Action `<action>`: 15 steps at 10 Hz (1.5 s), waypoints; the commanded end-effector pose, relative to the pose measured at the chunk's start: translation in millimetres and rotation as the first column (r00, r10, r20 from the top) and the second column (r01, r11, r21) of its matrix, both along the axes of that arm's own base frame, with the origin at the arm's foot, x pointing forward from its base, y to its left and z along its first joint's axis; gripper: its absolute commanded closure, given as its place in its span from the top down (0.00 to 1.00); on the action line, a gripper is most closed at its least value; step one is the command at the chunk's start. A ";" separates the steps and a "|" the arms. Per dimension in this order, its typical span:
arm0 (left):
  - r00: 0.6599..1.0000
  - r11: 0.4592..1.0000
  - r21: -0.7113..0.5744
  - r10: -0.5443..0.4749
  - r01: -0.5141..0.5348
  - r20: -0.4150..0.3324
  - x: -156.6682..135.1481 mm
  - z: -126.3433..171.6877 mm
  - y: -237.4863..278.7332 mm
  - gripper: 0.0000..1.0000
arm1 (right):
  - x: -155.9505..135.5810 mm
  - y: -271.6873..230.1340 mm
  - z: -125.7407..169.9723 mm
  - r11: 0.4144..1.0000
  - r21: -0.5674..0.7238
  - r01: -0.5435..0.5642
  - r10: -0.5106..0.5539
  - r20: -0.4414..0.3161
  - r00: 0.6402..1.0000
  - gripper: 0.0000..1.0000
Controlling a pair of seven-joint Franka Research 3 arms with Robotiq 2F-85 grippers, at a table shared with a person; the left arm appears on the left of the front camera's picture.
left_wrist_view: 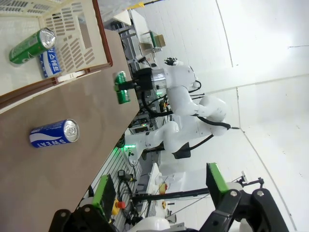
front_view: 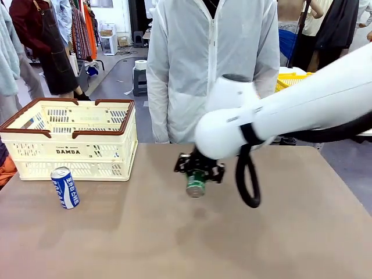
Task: Place the drinks into the Shopping basket.
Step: Pick up one drink and place it into the Shopping basket.
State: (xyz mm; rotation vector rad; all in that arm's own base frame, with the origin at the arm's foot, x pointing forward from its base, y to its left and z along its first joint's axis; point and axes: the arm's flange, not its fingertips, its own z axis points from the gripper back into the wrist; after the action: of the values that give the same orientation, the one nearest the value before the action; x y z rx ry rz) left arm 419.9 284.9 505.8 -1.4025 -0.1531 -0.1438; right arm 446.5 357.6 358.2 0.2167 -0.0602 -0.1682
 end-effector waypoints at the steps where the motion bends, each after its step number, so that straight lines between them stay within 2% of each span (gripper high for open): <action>1: 1.000 1.000 0.004 -0.003 0.003 -0.004 -2.4 1.2 0.9 1.00 | 33.8 47.3 -30.5 0.997 -0.074 -0.002 0.001 -0.003 1.000 0.00; 2: 1.000 1.000 0.004 -0.003 0.003 -0.004 -2.4 1.2 0.9 1.00 | 34.2 59.2 -49.3 0.995 -0.099 -0.031 0.029 -0.023 0.999 0.00; 4: 1.000 1.000 0.004 -0.003 0.003 -0.004 -2.4 1.2 0.9 1.00 | 26.1 69.3 -68.7 0.991 -0.112 -0.069 0.062 -0.065 0.996 0.00; 8: 1.000 1.000 0.004 -0.003 0.003 -0.004 -2.4 1.2 0.9 1.00 | 16.5 68.3 -73.6 0.985 -0.156 -0.078 0.068 -0.067 0.995 0.00; 9: 1.000 1.000 0.004 -0.003 0.003 -0.004 -2.4 1.2 0.9 1.00 | 16.3 68.0 -74.2 0.984 -0.159 -0.084 0.072 -0.079 0.994 0.33; 10: 1.000 1.000 0.004 -0.003 0.003 -0.004 -2.4 1.2 0.9 1.00 | 16.5 68.3 -72.8 0.983 -0.163 -0.089 0.077 -0.080 0.994 0.88; 11: 1.000 1.000 0.004 -0.003 0.003 -0.004 -2.4 1.2 0.9 1.00 | 16.0 69.0 -71.7 0.982 -0.166 -0.091 0.078 -0.081 0.994 1.00; 15: 1.000 1.000 0.004 -0.003 0.003 -0.004 -2.4 1.2 0.9 1.00 | 13.7 68.8 -66.6 0.981 -0.169 -0.098 0.086 -0.080 0.993 1.00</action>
State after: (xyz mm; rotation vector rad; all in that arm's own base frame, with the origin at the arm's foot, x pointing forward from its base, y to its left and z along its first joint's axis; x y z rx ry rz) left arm 420.0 284.9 505.7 -1.4025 -0.1530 -0.1437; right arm 462.0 426.7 288.8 0.0694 0.0193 -0.0792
